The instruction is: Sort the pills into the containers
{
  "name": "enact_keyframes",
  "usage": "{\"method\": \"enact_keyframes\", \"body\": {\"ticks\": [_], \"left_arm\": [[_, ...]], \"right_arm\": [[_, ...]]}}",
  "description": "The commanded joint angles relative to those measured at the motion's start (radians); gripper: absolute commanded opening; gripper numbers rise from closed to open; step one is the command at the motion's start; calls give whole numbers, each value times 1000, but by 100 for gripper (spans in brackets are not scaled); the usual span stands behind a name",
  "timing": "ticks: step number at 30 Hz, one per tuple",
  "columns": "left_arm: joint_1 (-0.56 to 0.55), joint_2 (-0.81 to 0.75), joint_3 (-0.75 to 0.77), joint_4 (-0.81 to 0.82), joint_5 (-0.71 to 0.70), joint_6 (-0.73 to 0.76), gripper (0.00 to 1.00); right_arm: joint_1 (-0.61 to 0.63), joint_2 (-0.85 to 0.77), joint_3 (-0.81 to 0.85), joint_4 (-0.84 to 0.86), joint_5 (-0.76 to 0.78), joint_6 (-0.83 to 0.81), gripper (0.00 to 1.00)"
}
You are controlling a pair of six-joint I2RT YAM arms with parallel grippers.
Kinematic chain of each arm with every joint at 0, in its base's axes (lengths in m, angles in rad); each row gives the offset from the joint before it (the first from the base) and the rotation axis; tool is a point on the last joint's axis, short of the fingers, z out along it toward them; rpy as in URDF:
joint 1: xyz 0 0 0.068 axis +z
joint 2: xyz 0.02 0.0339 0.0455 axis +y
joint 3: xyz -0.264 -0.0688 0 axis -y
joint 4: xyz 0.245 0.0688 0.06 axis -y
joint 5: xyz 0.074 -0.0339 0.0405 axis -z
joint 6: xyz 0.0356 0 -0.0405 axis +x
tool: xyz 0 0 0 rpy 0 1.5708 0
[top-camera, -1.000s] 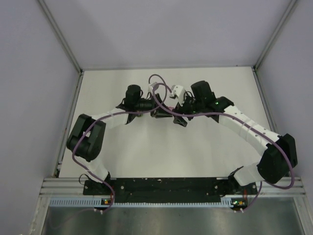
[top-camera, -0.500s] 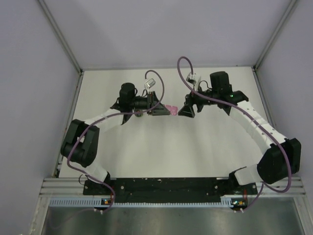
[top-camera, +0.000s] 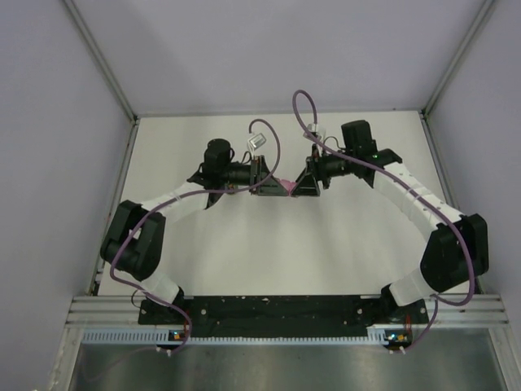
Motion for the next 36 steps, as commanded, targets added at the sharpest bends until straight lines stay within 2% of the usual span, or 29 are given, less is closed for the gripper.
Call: {"method": "enact_keyframes", "body": {"ticks": [1, 10, 15, 16, 26, 32, 36], "left_arm": [[-11, -8, 41, 47, 20, 4, 0], [-13, -5, 41, 53, 13, 0, 0], [-13, -1, 43, 55, 11, -4, 0], [-13, 2, 43, 55, 13, -6, 0], [-13, 2, 38, 56, 28, 7, 0], [-14, -15, 23, 81, 33, 14, 0], [-14, -28, 9, 101, 26, 14, 0]], "right_arm": [[-4, 31, 8, 56, -74, 12, 61], [1, 58, -14, 56, -88, -5, 36], [5, 56, -28, 54, -71, -14, 16], [5, 54, -28, 54, -71, -16, 15], [5, 56, -23, 50, -108, -20, 26], [2, 58, -25, 44, -111, -20, 47], [-1, 62, -20, 45, -114, -13, 54]]}}
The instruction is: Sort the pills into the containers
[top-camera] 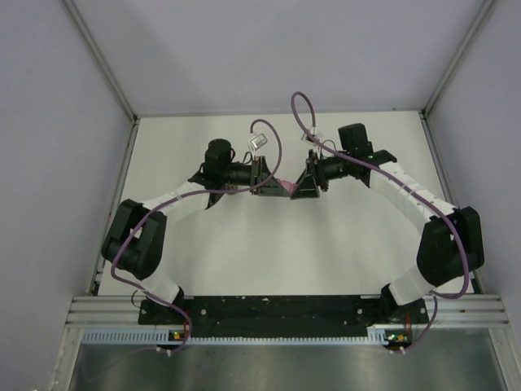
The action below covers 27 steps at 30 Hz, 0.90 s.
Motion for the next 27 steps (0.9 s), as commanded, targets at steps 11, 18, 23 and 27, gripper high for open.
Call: {"method": "enact_keyframes", "body": {"ticks": [11, 18, 23, 27], "left_arm": [[5, 3, 46, -59, -36, 137, 0], [5, 80, 130, -222, -79, 262, 0], [4, 172, 170, -246, -102, 266, 0], [-7, 263, 190, -242, -120, 217, 0]], "right_arm": [[-52, -41, -5, -11, 48, -40, 65], [-99, -96, -14, -83, 95, -109, 67], [-133, -142, -52, -98, 120, -129, 67], [-162, -173, -85, -109, 132, -141, 67]]}}
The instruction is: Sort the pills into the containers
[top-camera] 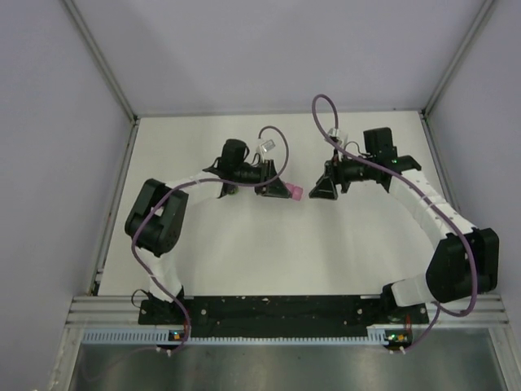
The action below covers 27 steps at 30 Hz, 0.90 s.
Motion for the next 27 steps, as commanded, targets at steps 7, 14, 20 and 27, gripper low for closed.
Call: {"method": "enact_keyframes", "body": {"ticks": [7, 14, 20, 27], "left_arm": [[-33, 190, 71, 20, -35, -92, 0], [-64, 235, 122, -100, -102, -49, 9], [-76, 264, 156, -187, -159, 1, 16], [-93, 285, 176, -231, -179, 23, 16]], "right_arm": [[-63, -77, -80, -13, 17, -53, 67], [-66, -77, -98, -11, 7, -64, 67], [-64, -80, -118, 1, 0, -65, 67], [-66, -88, -135, 16, -5, -64, 67]]}}
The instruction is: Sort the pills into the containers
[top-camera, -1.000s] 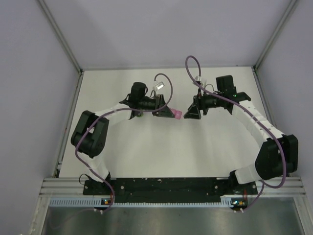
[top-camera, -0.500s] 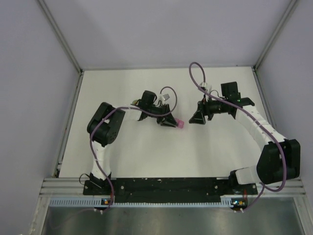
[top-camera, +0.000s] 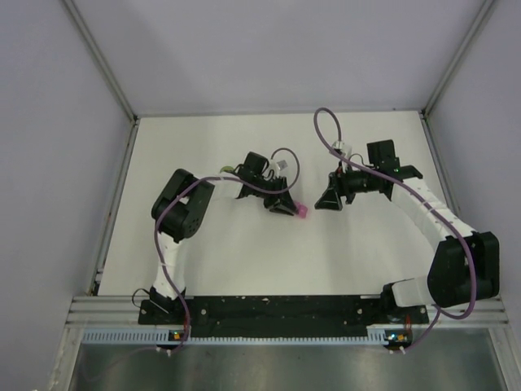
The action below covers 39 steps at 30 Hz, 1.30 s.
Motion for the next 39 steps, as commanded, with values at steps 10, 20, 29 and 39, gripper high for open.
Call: {"method": "enact_keyframes", "body": {"ticks": [10, 20, 29, 39], "left_arm": [[-15, 33, 44, -62, -36, 63, 30], [-15, 27, 53, -111, -88, 112, 48], [-14, -10, 64, -185, -156, 187, 58], [-14, -68, 61, -269, -277, 269, 65]], "right_arm": [[-14, -42, -11, 38, -25, -19, 68], [-12, -43, -15, 41, -28, -16, 68], [-14, -45, -20, 44, -28, -16, 69], [-14, -46, -20, 46, -31, -11, 69]]}}
